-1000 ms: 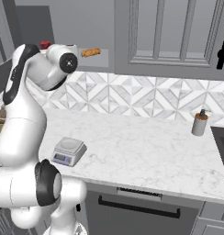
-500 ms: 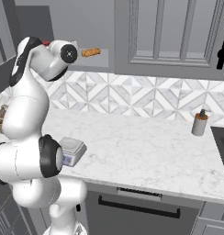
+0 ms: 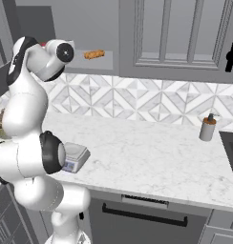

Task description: Pick the yogurt and place it on the digital scale for weighing, and close the cabinet.

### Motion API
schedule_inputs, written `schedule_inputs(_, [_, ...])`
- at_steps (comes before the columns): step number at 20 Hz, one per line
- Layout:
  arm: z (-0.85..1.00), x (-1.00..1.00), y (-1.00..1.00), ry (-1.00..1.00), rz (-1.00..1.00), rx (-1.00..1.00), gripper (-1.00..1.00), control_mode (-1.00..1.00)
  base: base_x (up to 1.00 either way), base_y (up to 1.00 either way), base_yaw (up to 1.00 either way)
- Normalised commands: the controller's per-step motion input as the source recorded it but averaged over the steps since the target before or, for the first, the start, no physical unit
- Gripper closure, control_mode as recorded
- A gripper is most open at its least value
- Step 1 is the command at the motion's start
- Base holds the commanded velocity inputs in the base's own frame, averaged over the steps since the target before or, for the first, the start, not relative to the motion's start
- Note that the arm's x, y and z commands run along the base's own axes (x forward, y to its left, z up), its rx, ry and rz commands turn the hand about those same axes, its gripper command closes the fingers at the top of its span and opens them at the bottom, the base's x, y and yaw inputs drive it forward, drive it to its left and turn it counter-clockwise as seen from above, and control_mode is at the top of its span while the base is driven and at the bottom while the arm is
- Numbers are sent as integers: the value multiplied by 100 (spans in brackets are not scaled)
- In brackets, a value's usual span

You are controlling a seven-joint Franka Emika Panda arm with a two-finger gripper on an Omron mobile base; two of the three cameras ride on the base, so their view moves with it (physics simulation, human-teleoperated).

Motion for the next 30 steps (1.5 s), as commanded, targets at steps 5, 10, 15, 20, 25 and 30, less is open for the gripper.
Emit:
schedule_inputs(5, [-4, 23, 0, 0, 0, 0, -100, -100, 0, 0, 0])
schedule_inputs(10, [-17, 33, 2, 0, 0, 0, -100, -100, 0, 0, 0])
schedule_inputs(15, [-16, 29, 32, 0, 0, -2, -100, -100, 0, 0, 0])
schedule_inputs(20, [-12, 29, 35, 0, 0, -3, -100, -100, 0, 0, 0])
schedule_inputs(25, [-15, 31, 36, 0, 0, -1, 100, -100, 0, 0, 0])
schedule_inputs(30, [-12, 25, 39, 0, 0, -1, 100, -100, 0, 0, 0])
